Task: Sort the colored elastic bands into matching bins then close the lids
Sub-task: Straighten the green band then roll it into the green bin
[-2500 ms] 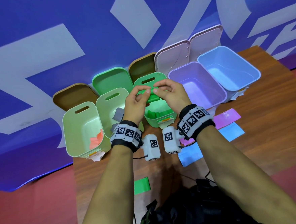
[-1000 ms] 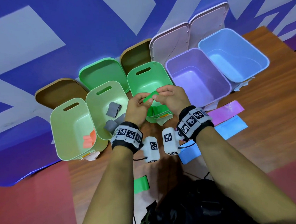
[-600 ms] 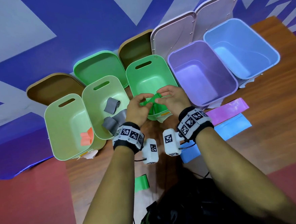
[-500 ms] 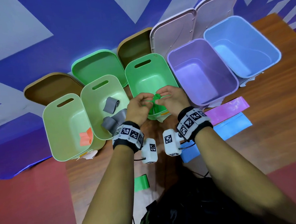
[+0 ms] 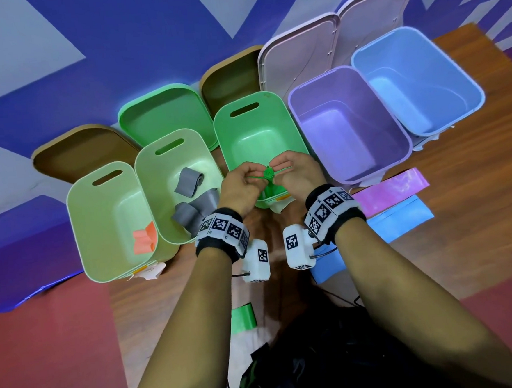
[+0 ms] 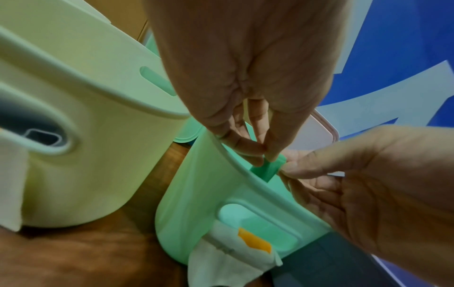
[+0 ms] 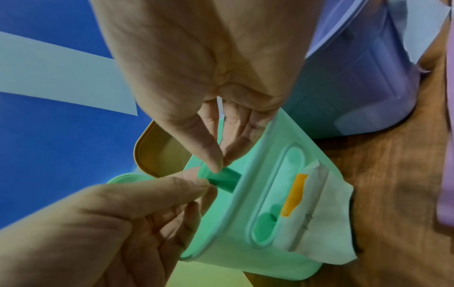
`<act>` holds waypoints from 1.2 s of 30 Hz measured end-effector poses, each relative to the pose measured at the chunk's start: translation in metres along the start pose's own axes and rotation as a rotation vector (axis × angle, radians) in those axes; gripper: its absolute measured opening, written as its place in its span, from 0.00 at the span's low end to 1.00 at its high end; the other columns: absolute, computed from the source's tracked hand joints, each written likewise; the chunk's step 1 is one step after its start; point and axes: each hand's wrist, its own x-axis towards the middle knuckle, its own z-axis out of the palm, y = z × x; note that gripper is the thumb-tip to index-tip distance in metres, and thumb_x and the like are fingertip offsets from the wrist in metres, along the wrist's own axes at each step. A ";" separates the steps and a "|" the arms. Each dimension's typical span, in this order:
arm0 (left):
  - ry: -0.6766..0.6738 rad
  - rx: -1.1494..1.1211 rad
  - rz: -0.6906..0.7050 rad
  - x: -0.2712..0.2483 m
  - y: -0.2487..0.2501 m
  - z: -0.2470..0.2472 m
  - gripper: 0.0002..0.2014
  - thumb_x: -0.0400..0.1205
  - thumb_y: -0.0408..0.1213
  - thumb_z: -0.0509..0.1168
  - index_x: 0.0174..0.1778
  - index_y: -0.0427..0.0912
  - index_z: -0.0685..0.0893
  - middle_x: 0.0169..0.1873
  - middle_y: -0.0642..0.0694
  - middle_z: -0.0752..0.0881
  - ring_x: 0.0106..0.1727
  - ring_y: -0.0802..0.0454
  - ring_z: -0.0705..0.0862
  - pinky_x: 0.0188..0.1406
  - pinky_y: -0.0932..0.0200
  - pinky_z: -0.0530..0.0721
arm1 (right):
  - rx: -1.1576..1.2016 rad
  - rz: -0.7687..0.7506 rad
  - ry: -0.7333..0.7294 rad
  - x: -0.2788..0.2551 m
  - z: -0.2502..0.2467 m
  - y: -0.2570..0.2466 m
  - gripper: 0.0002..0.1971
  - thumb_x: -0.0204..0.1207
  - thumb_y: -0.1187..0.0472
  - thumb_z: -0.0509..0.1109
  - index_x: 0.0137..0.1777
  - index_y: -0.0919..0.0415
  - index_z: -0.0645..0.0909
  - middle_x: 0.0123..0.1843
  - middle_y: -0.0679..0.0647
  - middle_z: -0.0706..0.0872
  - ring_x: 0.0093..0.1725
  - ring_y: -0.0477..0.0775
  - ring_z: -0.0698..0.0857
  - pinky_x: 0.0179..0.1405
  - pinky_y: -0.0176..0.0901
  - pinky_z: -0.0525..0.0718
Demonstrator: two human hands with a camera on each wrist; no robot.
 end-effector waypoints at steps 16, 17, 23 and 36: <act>0.158 0.000 0.001 -0.055 -0.002 -0.033 0.10 0.79 0.24 0.67 0.44 0.47 0.84 0.35 0.47 0.85 0.34 0.53 0.81 0.36 0.62 0.81 | -0.132 -0.143 -0.081 -0.050 0.025 -0.025 0.09 0.76 0.65 0.68 0.48 0.52 0.87 0.43 0.44 0.86 0.47 0.46 0.84 0.45 0.37 0.77; 0.177 0.011 -0.018 -0.063 -0.008 -0.038 0.12 0.79 0.25 0.66 0.43 0.49 0.84 0.35 0.46 0.85 0.33 0.51 0.81 0.34 0.62 0.81 | -0.157 -0.150 -0.101 -0.055 0.032 -0.025 0.09 0.75 0.64 0.68 0.48 0.51 0.88 0.44 0.45 0.87 0.47 0.47 0.84 0.44 0.37 0.76; 0.215 0.014 -0.126 -0.109 -0.054 -0.060 0.10 0.76 0.29 0.69 0.40 0.51 0.84 0.36 0.50 0.87 0.42 0.49 0.86 0.55 0.49 0.87 | -0.271 -0.160 -0.253 -0.082 0.075 -0.008 0.09 0.73 0.64 0.69 0.46 0.49 0.86 0.41 0.43 0.86 0.47 0.48 0.86 0.42 0.36 0.79; 0.105 0.060 -0.295 -0.175 -0.130 -0.059 0.11 0.77 0.24 0.68 0.42 0.48 0.84 0.37 0.48 0.87 0.39 0.54 0.82 0.47 0.65 0.81 | -0.339 -0.013 -0.358 -0.125 0.130 0.059 0.09 0.70 0.67 0.71 0.45 0.53 0.88 0.43 0.48 0.91 0.48 0.49 0.88 0.51 0.38 0.84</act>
